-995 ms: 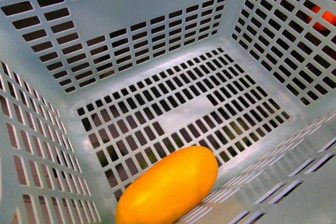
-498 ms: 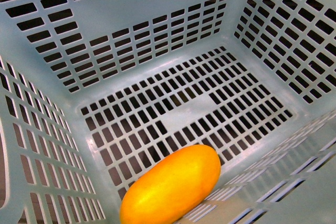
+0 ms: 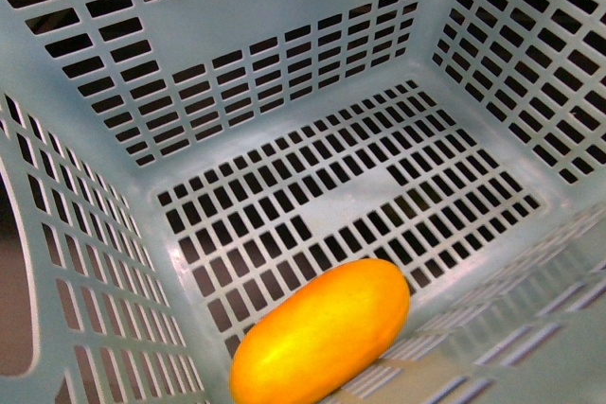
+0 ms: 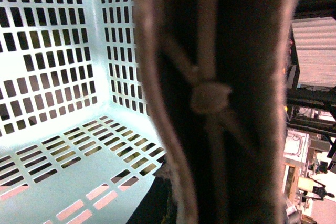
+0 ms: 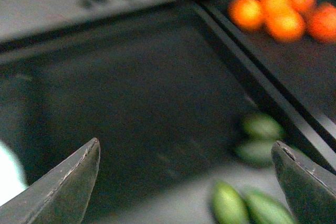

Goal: Pick mango and avocado into basket

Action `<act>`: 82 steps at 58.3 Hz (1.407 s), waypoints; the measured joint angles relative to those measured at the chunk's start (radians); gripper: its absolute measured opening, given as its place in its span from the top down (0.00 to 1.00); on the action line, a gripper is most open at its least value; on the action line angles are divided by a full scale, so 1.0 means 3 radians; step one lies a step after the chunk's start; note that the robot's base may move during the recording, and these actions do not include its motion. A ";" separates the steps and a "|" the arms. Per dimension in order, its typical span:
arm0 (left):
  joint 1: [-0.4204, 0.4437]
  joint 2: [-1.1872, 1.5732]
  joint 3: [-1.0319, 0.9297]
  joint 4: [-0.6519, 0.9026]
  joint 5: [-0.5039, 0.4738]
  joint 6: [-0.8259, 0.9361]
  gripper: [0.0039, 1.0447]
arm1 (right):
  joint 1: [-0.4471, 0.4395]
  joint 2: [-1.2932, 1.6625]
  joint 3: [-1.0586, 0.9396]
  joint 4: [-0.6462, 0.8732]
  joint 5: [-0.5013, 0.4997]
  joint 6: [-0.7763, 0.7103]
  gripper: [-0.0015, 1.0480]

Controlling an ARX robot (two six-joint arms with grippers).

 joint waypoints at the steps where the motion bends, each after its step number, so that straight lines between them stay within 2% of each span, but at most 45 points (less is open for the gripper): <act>1: -0.0011 0.0000 0.0000 0.0000 0.0006 -0.0009 0.96 | -0.0023 0.0036 0.0067 -0.0164 0.0072 0.0112 0.08; 4: -0.0025 -0.0005 0.0000 0.0000 0.0017 -0.0009 0.96 | -0.0173 0.0151 0.0237 -0.0745 0.0137 0.0319 0.08; 7: -0.0019 0.0001 -0.0001 0.0000 0.0029 -0.0028 0.96 | -0.0450 0.0275 0.0225 -0.0941 -0.0097 0.0353 0.08; 16: -0.0010 0.0000 -0.0001 0.0000 -0.0039 0.0005 0.96 | -0.1133 0.0937 0.0140 -0.0310 -0.0896 0.0006 0.08; 23: -0.0010 0.0000 -0.0001 0.0000 -0.0027 -0.0003 0.96 | -0.1414 0.1493 0.0079 0.0053 -0.1113 -0.0308 0.08; 42: -0.0010 0.0000 -0.0001 0.0000 -0.0005 -0.0005 0.96 | -0.1456 0.2773 0.0009 0.0868 -0.1274 -0.0567 0.08; 52: -0.0010 0.0000 -0.0001 0.0000 -0.0020 0.0000 0.96 | -0.1579 0.3450 0.0065 0.1213 -0.1310 -0.0642 0.08; 82: -0.0010 0.0000 -0.0001 0.0000 -0.0009 -0.0006 0.96 | -0.1848 0.4189 0.0565 0.1308 -0.1348 -0.0974 0.08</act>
